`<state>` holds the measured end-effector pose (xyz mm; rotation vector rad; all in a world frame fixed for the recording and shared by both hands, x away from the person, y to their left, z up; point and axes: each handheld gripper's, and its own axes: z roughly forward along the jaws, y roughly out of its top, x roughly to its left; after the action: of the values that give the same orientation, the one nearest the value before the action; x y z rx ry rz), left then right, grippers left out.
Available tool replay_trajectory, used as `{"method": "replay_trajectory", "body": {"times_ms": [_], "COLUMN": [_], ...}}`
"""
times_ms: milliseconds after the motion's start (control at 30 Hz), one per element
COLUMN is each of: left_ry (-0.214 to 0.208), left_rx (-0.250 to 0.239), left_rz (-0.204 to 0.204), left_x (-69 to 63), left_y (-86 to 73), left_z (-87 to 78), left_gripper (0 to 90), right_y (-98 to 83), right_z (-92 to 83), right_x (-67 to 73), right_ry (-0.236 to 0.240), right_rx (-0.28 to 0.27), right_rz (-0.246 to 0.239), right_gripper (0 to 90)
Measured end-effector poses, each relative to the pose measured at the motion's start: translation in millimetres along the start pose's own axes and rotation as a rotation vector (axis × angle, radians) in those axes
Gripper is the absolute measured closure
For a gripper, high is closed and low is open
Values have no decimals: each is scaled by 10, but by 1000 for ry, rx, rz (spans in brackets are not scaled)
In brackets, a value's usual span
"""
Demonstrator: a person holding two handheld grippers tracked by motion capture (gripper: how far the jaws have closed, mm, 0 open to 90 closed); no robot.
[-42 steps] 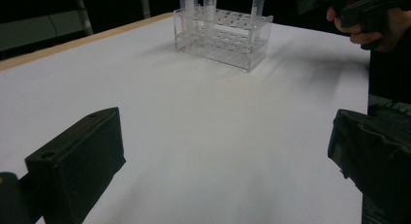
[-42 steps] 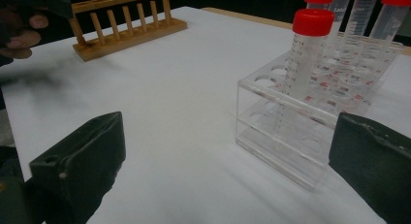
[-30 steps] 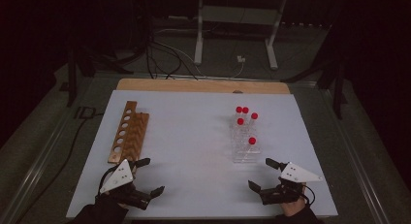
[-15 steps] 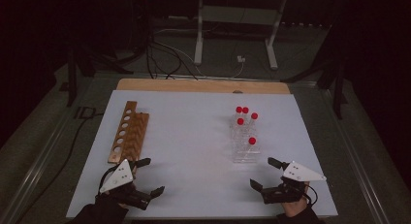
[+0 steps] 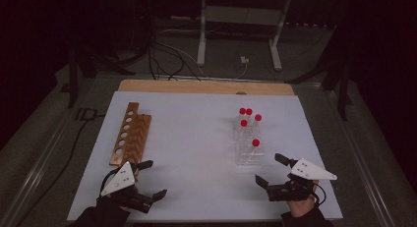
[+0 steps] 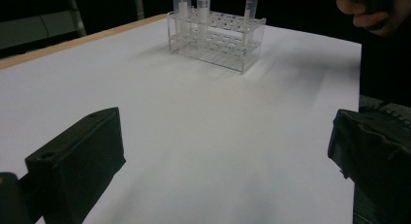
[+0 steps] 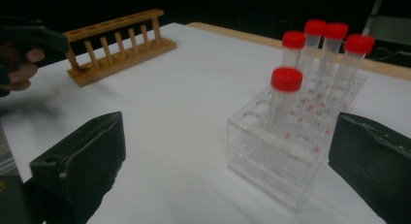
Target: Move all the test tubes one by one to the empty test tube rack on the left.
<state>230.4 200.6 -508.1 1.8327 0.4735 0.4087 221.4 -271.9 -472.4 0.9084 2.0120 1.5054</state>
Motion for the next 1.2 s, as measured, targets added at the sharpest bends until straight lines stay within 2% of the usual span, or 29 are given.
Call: {"method": "replay_trajectory", "body": {"times_ms": [133, 400, 533, 567, 767, 933, 1000, 1033, 1200], "left_ry": [-1, -3, -5, -5, -9, -11, -11, -12, -13], "left_rx": [1, 1, 1, 0, 0, -1, 0, -2, -1], "left_rz": [0, 4, 4, 4, 5, 4, 4, 4, 6], "left_x": [1, -7, -8, -8, -10, -15, -15, -17, -18], "left_y": [-1, 0, 0, 0, 1, 1, 1, 1, 2], "left_z": [1, 5, 5, 5, 3, 2, 3, 3, 2], "left_gripper": [4, 4, 4, 4, 4, 4, 4, 4, 4], "right_y": [70, 153, 199, 217, 234, 263, 266, 275, 305], "right_z": [30, 113, 204, 264, 397, 493, 509, 531, 579], "right_x": [1, -34, -68, -82, -122, -115, -109, -100, -105], "right_ry": [-15, -44, -55, -76, -110, -179, -180, -197, -242], "right_rx": [-3, -4, 0, 18, 65, 150, 166, 187, 247], "right_rz": [-10, -1, 24, 34, 67, 64, 67, 73, 106], "right_gripper": [0, 0, 0, 0, 0, 0, 0, 65, 161]}}
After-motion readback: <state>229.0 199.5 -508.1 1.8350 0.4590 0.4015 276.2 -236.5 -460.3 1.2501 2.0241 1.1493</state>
